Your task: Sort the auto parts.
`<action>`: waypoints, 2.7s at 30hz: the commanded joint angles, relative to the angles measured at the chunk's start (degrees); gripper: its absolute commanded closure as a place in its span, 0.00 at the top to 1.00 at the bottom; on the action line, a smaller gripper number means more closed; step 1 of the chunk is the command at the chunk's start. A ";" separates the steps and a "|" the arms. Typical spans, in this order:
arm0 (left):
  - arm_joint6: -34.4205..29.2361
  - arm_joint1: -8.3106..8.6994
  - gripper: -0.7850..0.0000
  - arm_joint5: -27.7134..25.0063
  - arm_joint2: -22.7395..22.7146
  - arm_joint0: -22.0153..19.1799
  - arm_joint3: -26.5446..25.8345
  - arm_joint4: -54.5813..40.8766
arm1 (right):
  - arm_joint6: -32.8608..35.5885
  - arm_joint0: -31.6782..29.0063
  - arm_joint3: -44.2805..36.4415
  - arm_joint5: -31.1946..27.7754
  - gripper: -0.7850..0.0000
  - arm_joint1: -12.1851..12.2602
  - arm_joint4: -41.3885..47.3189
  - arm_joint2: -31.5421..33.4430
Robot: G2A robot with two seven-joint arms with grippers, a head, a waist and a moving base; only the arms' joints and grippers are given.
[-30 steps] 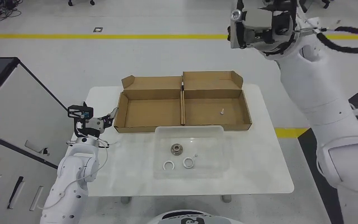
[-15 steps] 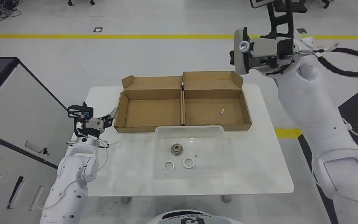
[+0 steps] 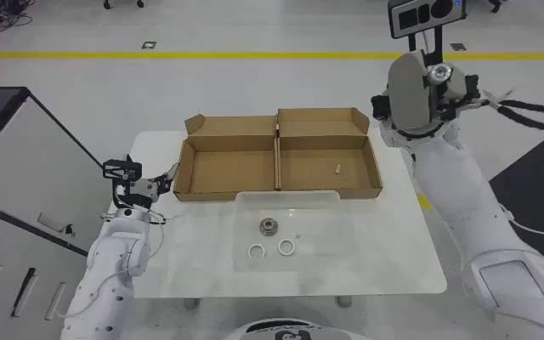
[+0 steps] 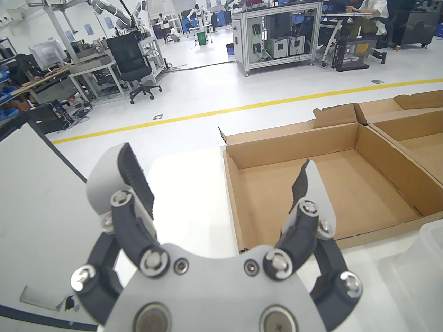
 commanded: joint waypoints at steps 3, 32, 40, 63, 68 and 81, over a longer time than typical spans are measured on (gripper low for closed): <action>0.00 0.00 1.00 0.00 0.00 0.00 0.00 0.00 | -0.04 -1.21 -0.30 -0.54 0.00 -0.79 3.14 0.54; 0.00 0.00 1.00 0.00 0.00 0.00 0.00 0.00 | -1.80 -5.36 -1.03 4.80 0.00 -2.26 -7.56 7.65; 0.00 0.00 1.00 0.00 0.00 0.00 0.00 0.00 | -2.10 -5.49 -0.39 6.95 0.00 -2.71 -10.82 8.92; 0.00 0.00 1.00 0.00 0.00 0.00 0.00 0.00 | -2.16 -6.80 -1.20 11.20 0.00 -3.28 -14.20 11.74; 0.00 0.00 1.00 0.00 0.00 0.00 0.00 0.00 | -2.16 -6.80 -1.20 11.20 0.00 -3.28 -14.20 11.74; 0.00 0.00 1.00 0.00 0.00 0.00 0.00 0.00 | -2.69 -6.88 -1.47 11.36 0.00 -3.25 -15.09 11.88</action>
